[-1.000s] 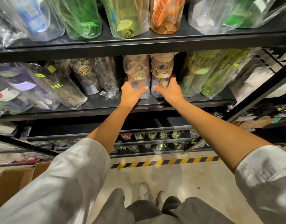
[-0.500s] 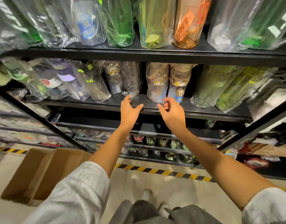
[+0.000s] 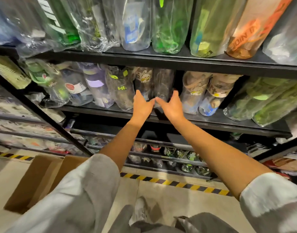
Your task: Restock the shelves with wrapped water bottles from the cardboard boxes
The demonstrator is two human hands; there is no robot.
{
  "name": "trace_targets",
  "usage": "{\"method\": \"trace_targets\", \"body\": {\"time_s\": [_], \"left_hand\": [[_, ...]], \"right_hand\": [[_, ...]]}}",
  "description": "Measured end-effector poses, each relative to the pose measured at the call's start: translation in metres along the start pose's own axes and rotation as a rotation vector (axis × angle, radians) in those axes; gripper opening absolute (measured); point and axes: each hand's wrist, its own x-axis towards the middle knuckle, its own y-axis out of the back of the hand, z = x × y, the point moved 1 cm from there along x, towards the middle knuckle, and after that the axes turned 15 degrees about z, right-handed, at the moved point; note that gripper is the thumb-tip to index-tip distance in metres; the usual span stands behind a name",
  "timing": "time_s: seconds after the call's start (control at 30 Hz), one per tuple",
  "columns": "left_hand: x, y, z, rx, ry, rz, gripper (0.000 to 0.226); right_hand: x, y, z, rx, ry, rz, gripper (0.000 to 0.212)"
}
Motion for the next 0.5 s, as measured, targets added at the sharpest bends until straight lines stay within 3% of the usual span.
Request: {"method": "trace_targets", "body": {"time_s": [0.13,0.3,0.43,0.5], "left_hand": [[0.018,-0.008,0.009,0.018,0.011,0.007,0.084],[0.031,-0.015,0.015,0.081,0.092,0.009,0.084],[0.047,-0.022,0.017,0.125,0.154,0.025,0.062],[0.053,-0.025,0.019,0.143,0.186,0.008,0.053]], "right_hand": [[0.022,-0.016,-0.013,-0.057,-0.103,0.149,0.047],[0.045,-0.025,-0.015,-0.104,-0.238,0.146,0.053],[0.056,-0.033,-0.012,-0.007,-0.331,0.142,0.028],[0.060,-0.037,-0.008,0.073,-0.392,0.154,0.036]]}}
